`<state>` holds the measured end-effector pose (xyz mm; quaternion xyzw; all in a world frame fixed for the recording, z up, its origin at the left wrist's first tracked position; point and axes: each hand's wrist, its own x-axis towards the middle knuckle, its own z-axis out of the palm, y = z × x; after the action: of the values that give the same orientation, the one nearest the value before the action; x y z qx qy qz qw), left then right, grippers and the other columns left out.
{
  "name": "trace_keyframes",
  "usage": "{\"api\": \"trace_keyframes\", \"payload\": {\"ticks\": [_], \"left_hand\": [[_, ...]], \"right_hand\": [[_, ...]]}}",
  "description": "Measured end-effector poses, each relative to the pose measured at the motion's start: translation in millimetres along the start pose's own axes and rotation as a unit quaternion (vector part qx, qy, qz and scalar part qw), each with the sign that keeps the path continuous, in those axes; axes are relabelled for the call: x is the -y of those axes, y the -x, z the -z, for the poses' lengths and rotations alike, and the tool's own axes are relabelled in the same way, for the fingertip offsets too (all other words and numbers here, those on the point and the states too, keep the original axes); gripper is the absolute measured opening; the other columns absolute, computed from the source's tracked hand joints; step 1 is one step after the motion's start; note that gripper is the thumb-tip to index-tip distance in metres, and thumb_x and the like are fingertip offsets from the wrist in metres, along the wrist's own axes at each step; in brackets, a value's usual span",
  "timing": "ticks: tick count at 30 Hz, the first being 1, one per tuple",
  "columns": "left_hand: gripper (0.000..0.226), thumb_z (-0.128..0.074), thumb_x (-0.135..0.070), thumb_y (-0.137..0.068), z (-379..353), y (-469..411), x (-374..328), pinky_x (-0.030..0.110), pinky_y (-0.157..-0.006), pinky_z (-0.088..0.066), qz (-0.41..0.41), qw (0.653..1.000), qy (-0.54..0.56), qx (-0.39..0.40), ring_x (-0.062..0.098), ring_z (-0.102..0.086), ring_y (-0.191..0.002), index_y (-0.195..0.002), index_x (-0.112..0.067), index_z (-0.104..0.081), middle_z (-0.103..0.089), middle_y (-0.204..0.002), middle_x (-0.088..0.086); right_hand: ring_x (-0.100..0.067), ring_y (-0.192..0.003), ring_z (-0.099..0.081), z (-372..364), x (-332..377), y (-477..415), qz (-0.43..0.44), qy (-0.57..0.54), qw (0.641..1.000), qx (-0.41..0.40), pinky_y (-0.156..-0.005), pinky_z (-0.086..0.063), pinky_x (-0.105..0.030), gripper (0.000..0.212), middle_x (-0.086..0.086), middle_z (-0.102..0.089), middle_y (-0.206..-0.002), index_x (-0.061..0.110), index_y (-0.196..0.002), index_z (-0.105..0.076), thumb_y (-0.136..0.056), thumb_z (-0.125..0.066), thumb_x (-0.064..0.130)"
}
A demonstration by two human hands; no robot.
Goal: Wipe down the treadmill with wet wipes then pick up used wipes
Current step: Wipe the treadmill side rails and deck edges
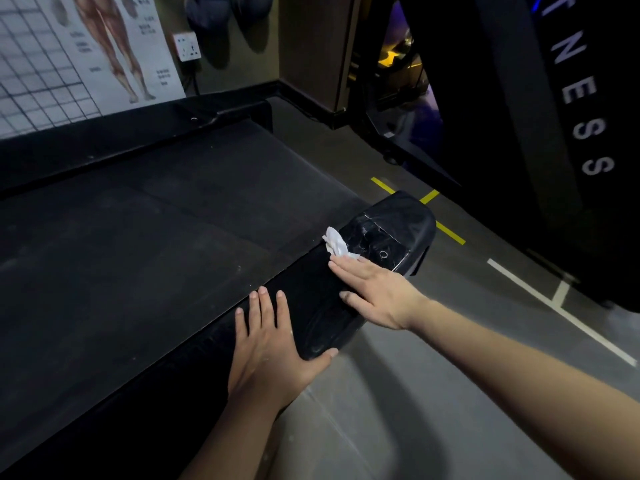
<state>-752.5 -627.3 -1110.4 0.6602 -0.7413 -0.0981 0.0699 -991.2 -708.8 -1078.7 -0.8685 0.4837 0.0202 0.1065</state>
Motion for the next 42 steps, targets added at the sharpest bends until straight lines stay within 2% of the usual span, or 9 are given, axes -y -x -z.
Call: {"api": "trace_keyframes", "payload": {"ticks": [8, 15, 18, 21, 23, 26, 29, 35, 42], "left_hand": [[0.134, -0.027, -0.099, -0.068, 5.8, 0.4, -1.2, 0.053, -0.129, -0.005, -0.002, 1.0, 0.005, 0.007, 0.031, 0.001, -0.16, -0.164, -0.008, -0.006, -0.002, -0.171, 0.02], [0.134, -0.03, -0.098, -0.068, 3.1, -0.3, -0.3, 0.054, -0.128, -0.009, -0.003, 1.0, 0.009, 0.0, 0.032, -0.006, -0.16, -0.164, -0.006, -0.014, -0.009, -0.17, 0.021], [0.134, -0.026, -0.098, -0.068, 5.1, 0.1, -0.7, 0.052, -0.129, -0.003, -0.003, 1.0, 0.007, 0.015, 0.031, 0.003, -0.16, -0.165, -0.008, -0.005, 0.0, -0.171, 0.02], [0.134, -0.021, -0.099, -0.068, 10.7, 0.6, -2.2, 0.051, -0.129, 0.0, 0.0, 1.0, -0.005, 0.026, 0.03, 0.008, -0.16, -0.165, -0.01, 0.002, 0.006, -0.171, 0.018], [0.135, -0.021, -0.1, -0.067, 8.9, 0.1, -2.6, 0.051, -0.129, -0.002, 0.003, 1.0, -0.013, 0.028, 0.03, 0.005, -0.16, -0.165, -0.009, -0.001, 0.003, -0.171, 0.019], [0.134, -0.03, -0.099, -0.067, 2.6, -1.1, -1.7, 0.054, -0.128, -0.014, 0.007, 1.0, -0.007, 0.014, 0.032, -0.011, -0.159, -0.163, -0.006, -0.021, -0.015, -0.169, 0.022], [0.135, -0.031, -0.099, -0.066, 0.9, -1.2, -1.3, 0.054, -0.128, -0.013, 0.007, 1.0, -0.007, 0.017, 0.032, -0.011, -0.159, -0.163, -0.006, -0.02, -0.015, -0.169, 0.021], [0.135, -0.016, -0.098, -0.063, 15.8, -1.8, -7.4, 0.048, -0.128, 0.008, 0.02, 0.998, -0.025, 0.06, 0.025, 0.021, -0.157, -0.163, -0.013, 0.014, 0.018, -0.171, 0.013], [0.135, -0.023, -0.099, -0.066, 11.2, 0.0, -4.7, 0.048, -0.129, 0.005, 0.01, 1.0, 0.002, 0.028, 0.025, 0.015, -0.159, -0.164, -0.011, 0.006, 0.012, -0.171, 0.015]], "right_hand": [[-0.022, -0.156, -0.003, 23.2, -33.5, -64.8, -0.239, -0.122, 0.96, -0.078, -0.126, -0.006, -0.04, 0.06, 0.005, -0.007, -0.17, 0.017, -0.162, -0.015, -0.109, -0.022, 0.044], [-0.019, -0.149, -0.029, 3.8, 7.7, -28.2, -0.146, -0.051, 0.986, -0.067, -0.118, -0.033, -0.04, 0.052, 0.004, -0.035, -0.161, 0.02, -0.152, -0.042, -0.105, -0.037, 0.041], [-0.021, -0.11, -0.065, 11.3, -2.6, -0.1, -0.123, 0.059, 0.98, -0.147, -0.093, -0.049, -0.037, 0.043, 0.003, -0.072, -0.117, 0.024, -0.123, -0.065, -0.101, -0.033, 0.041], [-0.027, -0.078, -0.067, 19.0, -10.0, -4.7, -0.153, 0.134, 0.955, -0.217, -0.074, -0.047, -0.036, 0.037, 0.002, -0.073, -0.082, 0.023, -0.106, -0.071, -0.1, -0.038, 0.039], [-0.027, -0.113, -0.064, 13.0, -8.2, -16.9, -0.115, 0.067, 0.972, -0.196, -0.096, -0.048, -0.039, 0.048, -0.004, -0.071, -0.12, 0.016, -0.125, -0.068, -0.101, -0.037, 0.042], [-0.017, -0.155, -0.014, 0.6, -5.3, -31.8, -0.094, 0.002, 0.994, -0.051, -0.127, -0.003, -0.035, 0.078, -0.004, -0.023, -0.166, 0.009, -0.158, -0.028, -0.103, -0.01, 0.061], [-0.012, -0.156, -0.004, 4.7, -12.2, -47.5, -0.087, 0.024, 0.995, -0.033, -0.124, 0.006, -0.03, 0.076, -0.004, -0.014, -0.169, 0.009, -0.16, -0.018, -0.102, -0.005, 0.056], [-0.032, -0.151, -0.022, 24.2, -64.3, -98.1, -0.195, -0.046, 0.976, -0.082, -0.122, -0.019, -0.045, 0.071, -0.011, -0.013, -0.168, 0.009, -0.159, -0.021, -0.105, -0.017, 0.055], [-0.025, -0.153, -0.019, 27.0, -92.5, -92.9, -0.288, -0.12, 0.942, -0.123, -0.124, -0.013, -0.036, 0.057, -0.008, -0.023, -0.166, 0.008, -0.157, -0.03, -0.109, -0.023, 0.039]]}}
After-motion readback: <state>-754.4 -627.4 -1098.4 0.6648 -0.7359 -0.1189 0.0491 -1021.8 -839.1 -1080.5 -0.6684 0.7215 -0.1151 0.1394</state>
